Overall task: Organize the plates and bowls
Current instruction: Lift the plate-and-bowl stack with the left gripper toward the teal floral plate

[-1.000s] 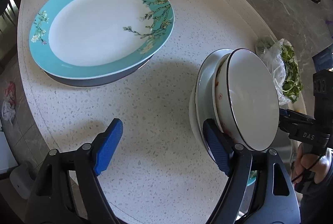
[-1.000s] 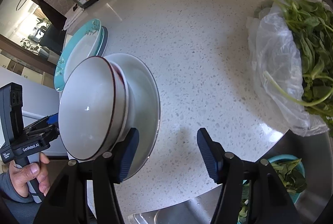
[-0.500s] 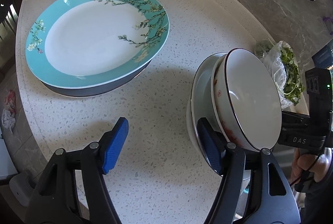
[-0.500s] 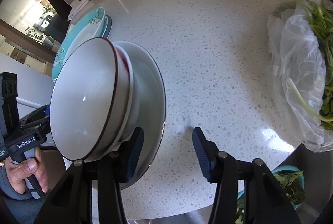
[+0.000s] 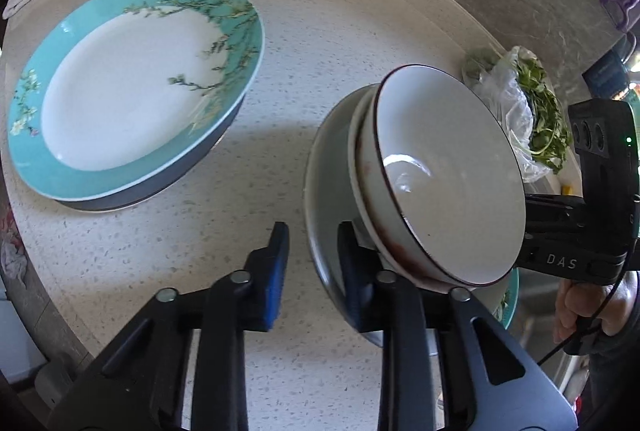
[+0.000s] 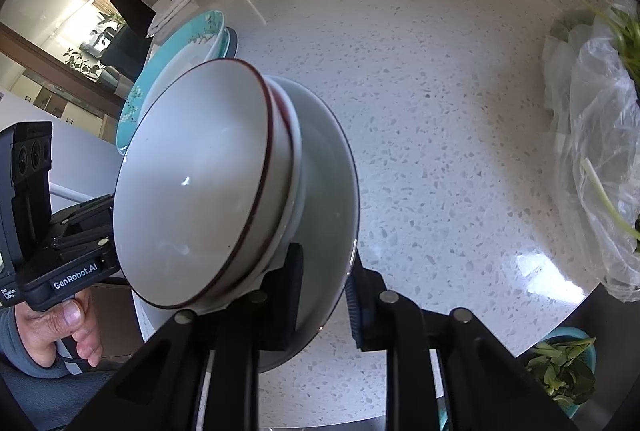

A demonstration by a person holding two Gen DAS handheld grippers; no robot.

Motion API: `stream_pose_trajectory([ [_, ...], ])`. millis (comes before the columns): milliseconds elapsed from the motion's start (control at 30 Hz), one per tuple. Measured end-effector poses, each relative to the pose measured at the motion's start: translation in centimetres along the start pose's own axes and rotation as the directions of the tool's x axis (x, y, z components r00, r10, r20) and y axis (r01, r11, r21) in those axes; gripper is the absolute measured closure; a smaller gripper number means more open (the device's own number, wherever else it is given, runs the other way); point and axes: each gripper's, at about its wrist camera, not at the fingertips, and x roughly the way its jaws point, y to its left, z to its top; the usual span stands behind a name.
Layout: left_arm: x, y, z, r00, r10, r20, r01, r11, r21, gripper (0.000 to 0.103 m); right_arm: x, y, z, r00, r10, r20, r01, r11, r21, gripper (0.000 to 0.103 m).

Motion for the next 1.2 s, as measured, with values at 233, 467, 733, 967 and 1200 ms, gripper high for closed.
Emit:
stream_pose_trajectory([
  [233,0.8,-0.8,0.6,0.999,-0.023,-0.031,0.024,1.0,0.016,0.091,0.0,0.0,-0.3,1.0,-0.003,0.006,0.002,0.999,0.042,0.081],
  [467,0.9,-1.2,0.7,0.999,-0.001,-0.045,0.003,1.0,0.027,0.092,-0.1,0.0,-0.5,1.0,0.002,0.013,-0.003,0.996,0.087,0.082],
  [733,0.7,-1.5,0.2,0.999,-0.004,-0.054,0.006,0.999,0.032,0.092,-0.7,0.3,-0.6,1.0,-0.011,0.027,0.008,0.994,0.111,0.082],
  [967,-0.4,-1.7,0.3,1.0,-0.006,-0.02,0.007,0.999,0.047,0.092,-1.1,0.9,-1.0,0.999,-0.023,0.038,0.019,0.994,0.111,0.083],
  [1200,-3.0,-1.6,1.1,1.0,-0.012,0.017,0.011,0.998,0.057,0.092,-2.6,2.5,-0.7,0.996,-0.038,0.075,0.03,0.995,0.096,0.083],
])
